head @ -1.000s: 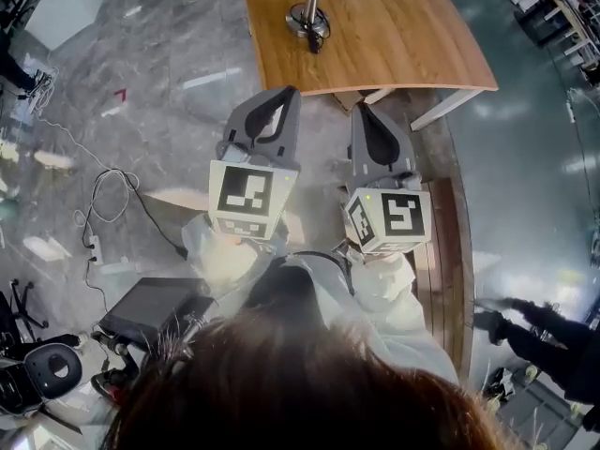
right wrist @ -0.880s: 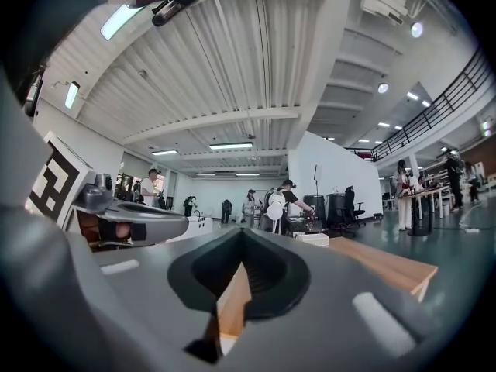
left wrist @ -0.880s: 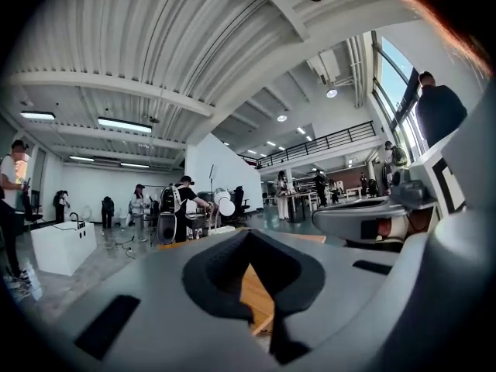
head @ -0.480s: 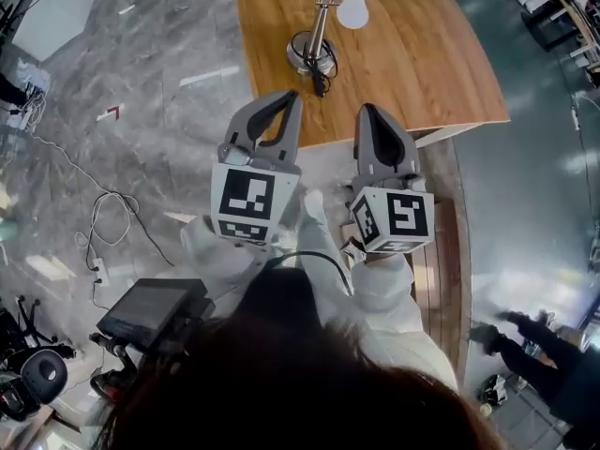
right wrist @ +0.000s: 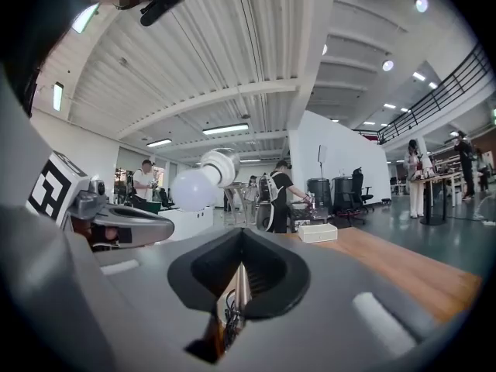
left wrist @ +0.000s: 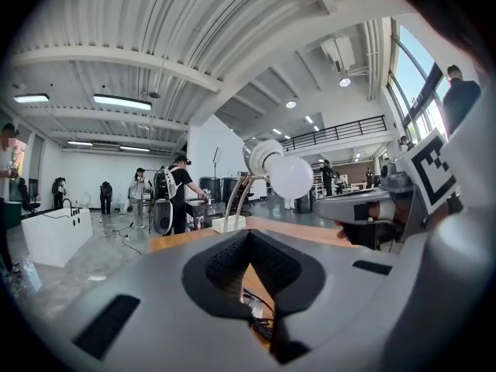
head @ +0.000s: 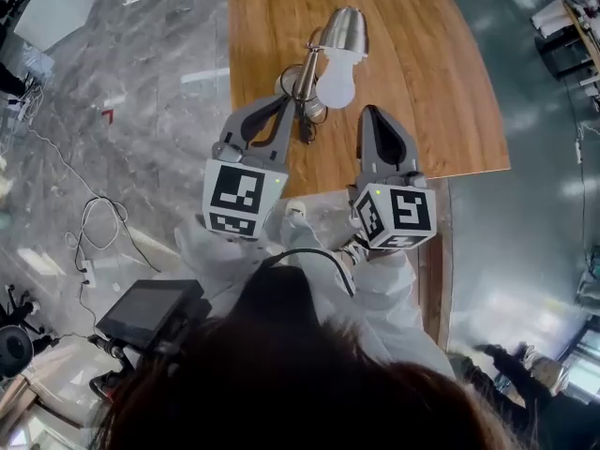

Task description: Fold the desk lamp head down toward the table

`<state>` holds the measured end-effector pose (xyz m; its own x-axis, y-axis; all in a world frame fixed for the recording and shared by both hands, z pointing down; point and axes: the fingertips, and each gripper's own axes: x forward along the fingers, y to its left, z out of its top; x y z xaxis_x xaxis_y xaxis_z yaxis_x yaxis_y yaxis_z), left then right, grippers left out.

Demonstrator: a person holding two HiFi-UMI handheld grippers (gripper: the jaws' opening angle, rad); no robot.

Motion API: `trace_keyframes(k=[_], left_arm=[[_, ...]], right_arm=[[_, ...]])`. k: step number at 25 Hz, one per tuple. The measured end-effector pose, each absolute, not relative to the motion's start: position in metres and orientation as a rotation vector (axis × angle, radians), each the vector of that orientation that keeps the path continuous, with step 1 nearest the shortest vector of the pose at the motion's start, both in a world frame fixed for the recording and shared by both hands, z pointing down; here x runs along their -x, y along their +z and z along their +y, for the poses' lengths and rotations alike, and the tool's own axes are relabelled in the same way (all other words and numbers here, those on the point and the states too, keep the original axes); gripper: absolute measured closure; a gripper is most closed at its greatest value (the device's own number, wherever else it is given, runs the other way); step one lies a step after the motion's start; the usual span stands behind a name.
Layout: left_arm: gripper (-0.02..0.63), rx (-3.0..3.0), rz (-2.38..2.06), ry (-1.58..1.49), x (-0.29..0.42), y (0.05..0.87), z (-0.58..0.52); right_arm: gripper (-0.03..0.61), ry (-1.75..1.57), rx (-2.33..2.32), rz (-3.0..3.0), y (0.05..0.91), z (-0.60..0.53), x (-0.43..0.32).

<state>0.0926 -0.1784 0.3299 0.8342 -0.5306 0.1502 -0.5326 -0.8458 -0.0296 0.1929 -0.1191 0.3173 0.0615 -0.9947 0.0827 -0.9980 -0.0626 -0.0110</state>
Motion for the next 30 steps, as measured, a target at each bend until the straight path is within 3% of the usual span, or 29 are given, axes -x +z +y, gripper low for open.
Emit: trace_keyframes(k=[12, 18, 24, 30], left_arm=[[0.609, -2.874, -0.735, 0.442, -0.135, 0.392, -0.248], [0.606, -2.873, -0.562, 0.460, -0.153, 0.408, -0.274], [0.504, -2.858, -0.416, 0.503, -0.173, 0.433, -0.296], [0.449, -2.891, -0.333, 0.576, -0.199, 0.446, -0.308]], right_arm=[[0.570, 0.668, -1.865, -2.428, 0.344, -0.216, -0.235], [0.555, 1.163, -1.621, -2.626, 0.342, -0.253, -0.240], [0.424, 2.059, -1.229, -2.747, 0.356, -0.287, -0.259], [0.400, 2.456, -0.796, -2.602, 0.360, -0.303, -0.236]])
